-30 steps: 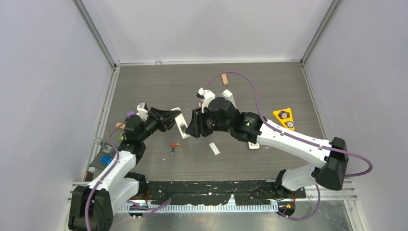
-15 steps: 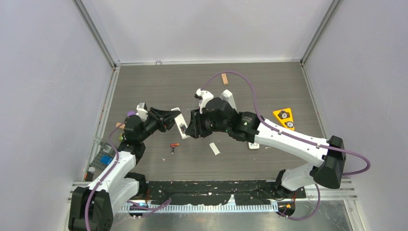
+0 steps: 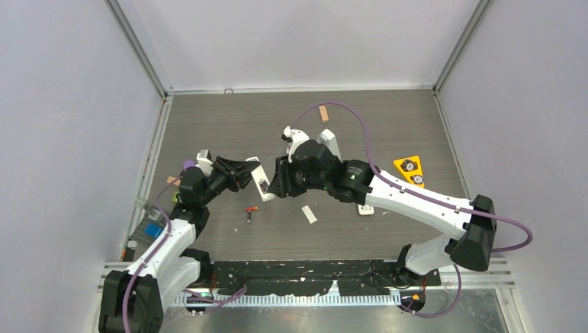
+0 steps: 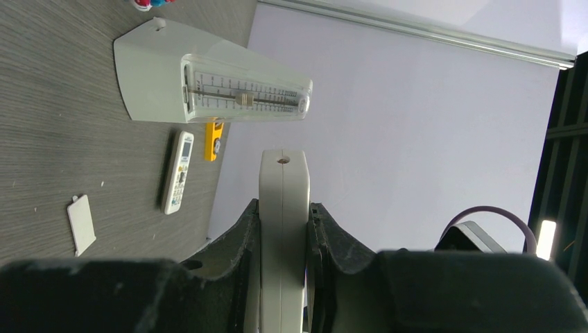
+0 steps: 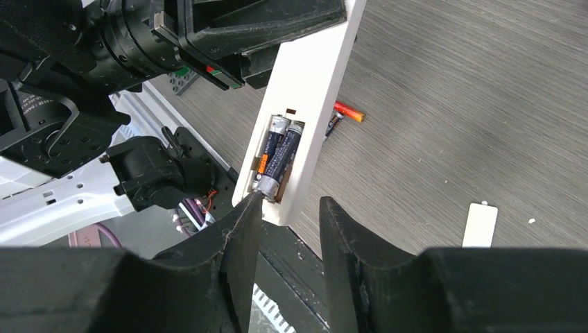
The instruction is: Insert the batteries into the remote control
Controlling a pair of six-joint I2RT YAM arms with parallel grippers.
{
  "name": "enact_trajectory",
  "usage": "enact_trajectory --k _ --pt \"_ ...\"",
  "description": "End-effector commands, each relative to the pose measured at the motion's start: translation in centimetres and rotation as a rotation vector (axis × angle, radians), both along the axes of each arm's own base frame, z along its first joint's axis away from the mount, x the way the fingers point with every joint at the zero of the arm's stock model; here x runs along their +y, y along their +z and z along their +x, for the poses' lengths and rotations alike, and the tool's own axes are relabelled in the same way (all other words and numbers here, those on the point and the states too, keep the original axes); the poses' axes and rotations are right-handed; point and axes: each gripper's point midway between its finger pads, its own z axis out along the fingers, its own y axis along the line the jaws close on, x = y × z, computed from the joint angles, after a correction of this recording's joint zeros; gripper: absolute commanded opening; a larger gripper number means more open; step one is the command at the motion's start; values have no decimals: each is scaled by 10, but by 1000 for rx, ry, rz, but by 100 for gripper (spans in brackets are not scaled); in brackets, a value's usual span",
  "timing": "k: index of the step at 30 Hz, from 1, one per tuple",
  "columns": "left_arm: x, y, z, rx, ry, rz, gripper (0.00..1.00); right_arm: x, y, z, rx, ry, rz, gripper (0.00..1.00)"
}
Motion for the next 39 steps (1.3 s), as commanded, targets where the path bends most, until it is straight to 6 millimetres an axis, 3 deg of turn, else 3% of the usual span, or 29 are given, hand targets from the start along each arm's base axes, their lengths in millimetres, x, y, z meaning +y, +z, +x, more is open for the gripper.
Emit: enact_trajectory --k 1,22,33,39 --pt "-5 23 -7 -88 -44 -22 0 7 13 14 -19 -38 33 41" --pt "-6 31 -9 -131 -52 -34 0 7 -7 14 89 -37 2 36" --pt "-5 29 -5 -140 -43 -21 0 15 25 8 86 48 201 55" --pt "-5 30 -2 -149 -35 -24 0 12 36 0 75 82 270 59"
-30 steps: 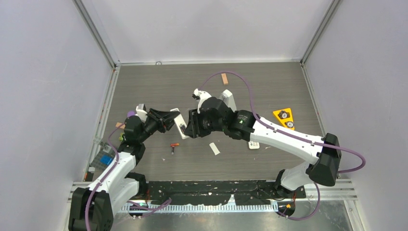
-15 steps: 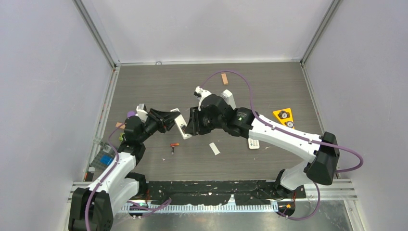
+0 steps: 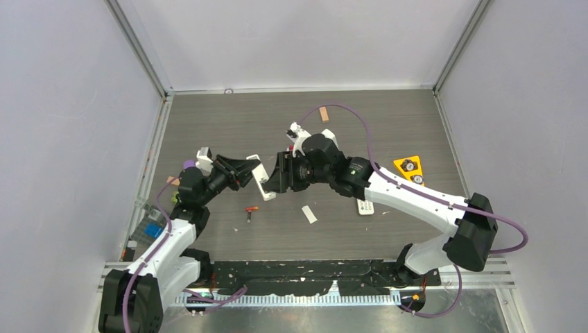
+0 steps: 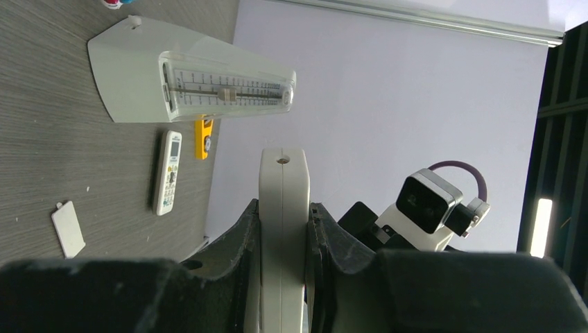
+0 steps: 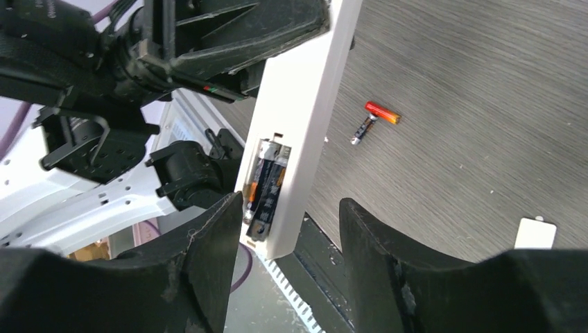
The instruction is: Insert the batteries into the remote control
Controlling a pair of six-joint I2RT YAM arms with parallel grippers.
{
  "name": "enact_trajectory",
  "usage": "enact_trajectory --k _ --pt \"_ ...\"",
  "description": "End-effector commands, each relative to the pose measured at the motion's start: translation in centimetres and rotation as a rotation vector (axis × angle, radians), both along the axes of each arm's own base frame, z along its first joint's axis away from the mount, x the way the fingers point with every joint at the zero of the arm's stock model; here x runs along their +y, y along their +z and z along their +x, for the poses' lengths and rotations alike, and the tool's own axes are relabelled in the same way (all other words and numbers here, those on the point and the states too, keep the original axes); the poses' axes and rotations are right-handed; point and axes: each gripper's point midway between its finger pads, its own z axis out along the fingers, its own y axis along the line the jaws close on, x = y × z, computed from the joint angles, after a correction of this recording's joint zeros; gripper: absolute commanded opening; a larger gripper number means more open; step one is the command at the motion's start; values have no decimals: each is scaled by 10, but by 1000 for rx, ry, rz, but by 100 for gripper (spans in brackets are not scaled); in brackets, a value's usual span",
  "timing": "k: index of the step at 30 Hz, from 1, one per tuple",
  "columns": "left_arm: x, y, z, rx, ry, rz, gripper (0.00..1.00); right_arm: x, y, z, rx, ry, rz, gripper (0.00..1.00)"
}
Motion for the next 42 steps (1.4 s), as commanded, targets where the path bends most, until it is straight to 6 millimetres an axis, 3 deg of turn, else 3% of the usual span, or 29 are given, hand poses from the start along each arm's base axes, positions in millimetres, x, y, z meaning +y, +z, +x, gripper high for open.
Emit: enact_trajectory --k 1,9,17,35,42 --pt "-3 19 -1 -92 -21 -16 0 0 51 -6 -74 28 171 59" --pt "-3 21 0 -93 -17 -27 0 -13 55 -11 -119 38 216 61" --pt "-2 22 -1 -92 -16 -30 0 -15 33 -11 -108 49 141 40" --pt "-2 21 -2 -86 -15 -25 0 -9 17 -6 -119 52 51 37" --pt "-2 17 -2 -74 -12 -16 0 -14 28 -4 -146 28 75 39"
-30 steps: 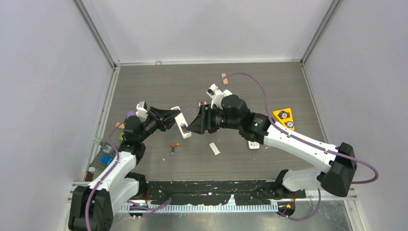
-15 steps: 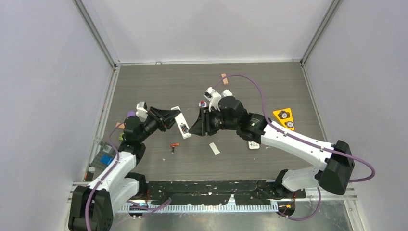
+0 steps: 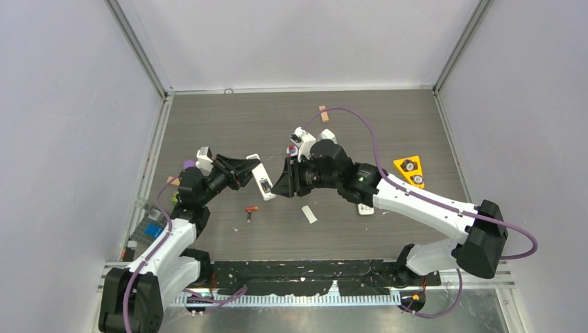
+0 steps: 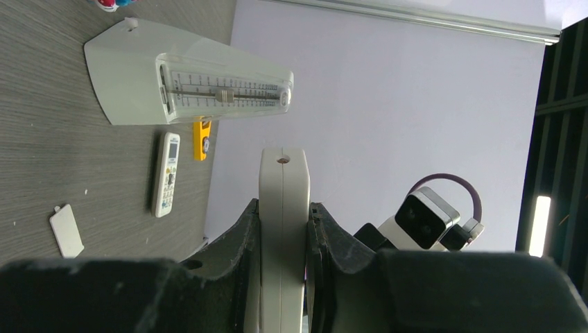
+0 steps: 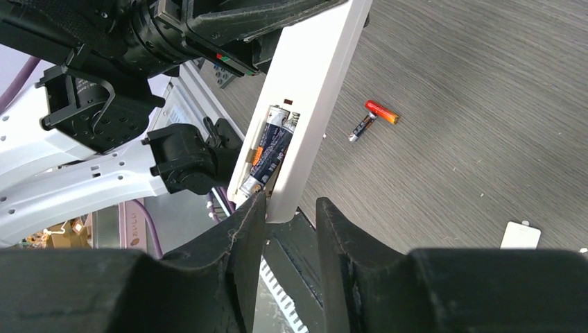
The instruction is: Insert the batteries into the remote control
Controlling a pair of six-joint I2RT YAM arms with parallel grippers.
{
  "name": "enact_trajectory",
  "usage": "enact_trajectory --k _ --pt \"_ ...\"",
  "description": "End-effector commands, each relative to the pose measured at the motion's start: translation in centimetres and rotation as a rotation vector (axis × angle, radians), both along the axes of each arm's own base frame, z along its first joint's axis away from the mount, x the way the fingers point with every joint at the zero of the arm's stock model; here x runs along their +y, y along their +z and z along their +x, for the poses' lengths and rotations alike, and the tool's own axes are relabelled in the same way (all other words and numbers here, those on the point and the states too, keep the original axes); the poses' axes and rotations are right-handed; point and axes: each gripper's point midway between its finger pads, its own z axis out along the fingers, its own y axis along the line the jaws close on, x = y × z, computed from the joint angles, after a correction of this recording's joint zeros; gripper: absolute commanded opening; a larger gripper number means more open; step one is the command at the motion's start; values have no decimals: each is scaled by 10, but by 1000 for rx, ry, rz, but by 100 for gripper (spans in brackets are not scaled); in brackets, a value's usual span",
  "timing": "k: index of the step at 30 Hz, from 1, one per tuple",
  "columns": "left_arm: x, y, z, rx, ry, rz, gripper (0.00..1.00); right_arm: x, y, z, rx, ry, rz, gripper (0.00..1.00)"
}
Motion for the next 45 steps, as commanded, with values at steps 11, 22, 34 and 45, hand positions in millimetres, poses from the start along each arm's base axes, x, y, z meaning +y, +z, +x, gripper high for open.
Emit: enact_trajectory --k 11,22,34,45 --pt "-2 14 -3 -56 -13 -9 0 6 32 -3 -108 31 80 52" --pt "-2 13 -3 -54 -12 -7 0 0 38 -1 -135 1 83 53" --pt "-2 14 -3 -54 -12 -7 0 3 26 0 -111 4 42 45" --pt "-2 14 -3 -54 -12 -8 0 7 20 -1 -102 17 13 43"
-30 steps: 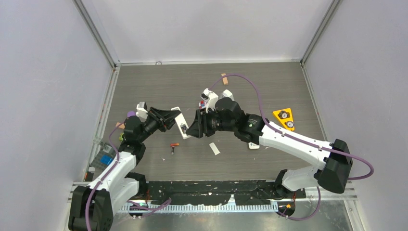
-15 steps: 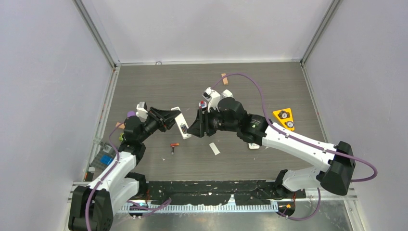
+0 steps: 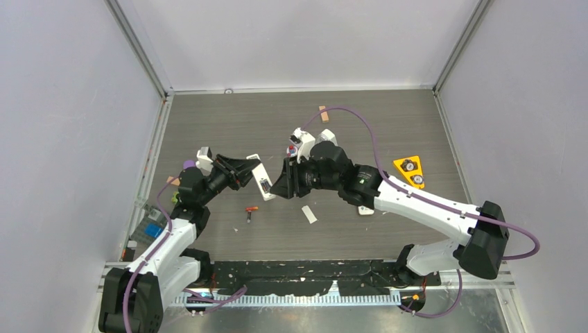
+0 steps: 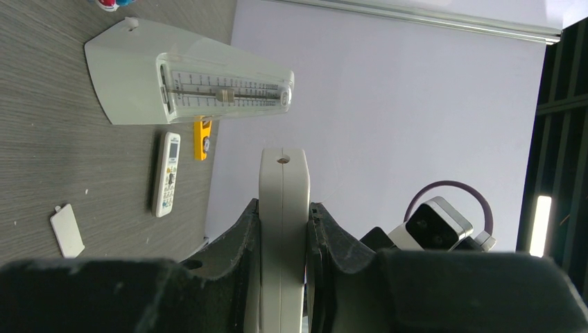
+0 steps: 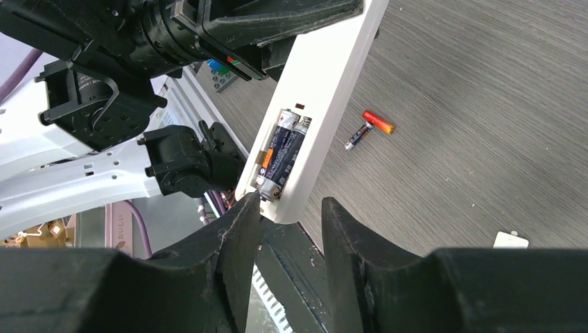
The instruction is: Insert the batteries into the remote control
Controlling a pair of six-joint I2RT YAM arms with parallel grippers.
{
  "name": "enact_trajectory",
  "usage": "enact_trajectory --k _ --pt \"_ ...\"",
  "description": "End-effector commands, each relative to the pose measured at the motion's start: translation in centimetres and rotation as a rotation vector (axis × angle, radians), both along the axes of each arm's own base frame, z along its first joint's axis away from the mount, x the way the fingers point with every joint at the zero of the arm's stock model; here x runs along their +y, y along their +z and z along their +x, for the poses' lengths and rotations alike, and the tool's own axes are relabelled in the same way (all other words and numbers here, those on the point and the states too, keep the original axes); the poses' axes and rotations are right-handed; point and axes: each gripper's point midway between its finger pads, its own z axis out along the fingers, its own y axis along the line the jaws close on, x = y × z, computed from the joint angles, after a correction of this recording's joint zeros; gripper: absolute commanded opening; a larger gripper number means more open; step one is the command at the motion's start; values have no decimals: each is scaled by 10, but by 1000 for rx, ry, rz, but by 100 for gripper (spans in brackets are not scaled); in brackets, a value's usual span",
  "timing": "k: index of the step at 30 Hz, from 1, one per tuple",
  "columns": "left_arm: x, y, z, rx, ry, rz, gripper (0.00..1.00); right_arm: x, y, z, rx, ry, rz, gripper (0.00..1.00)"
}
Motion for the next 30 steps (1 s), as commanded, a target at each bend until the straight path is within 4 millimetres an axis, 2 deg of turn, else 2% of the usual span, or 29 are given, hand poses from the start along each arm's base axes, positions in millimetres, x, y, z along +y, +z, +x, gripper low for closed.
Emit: enact_trajectory --k 1,14,17,21,24,30 --pt "-2 13 -3 -54 -12 -7 0 5 12 2 -35 7 7 43" --pt "-2 14 -6 -58 -21 -12 0 5 2 6 -9 -25 -21 42" --pt "-2 12 -5 -56 -22 -6 0 6 9 4 -16 -12 -1 45" --pt "-2 11 -4 -69 -21 -5 0 6 23 0 -34 4 44 54" --pt "-3 15 -4 -98 -21 -2 0 4 31 0 -37 -3 55 55" --pt "-1 19 -4 -126 -13 4 0 4 31 2 -7 -33 43 54"
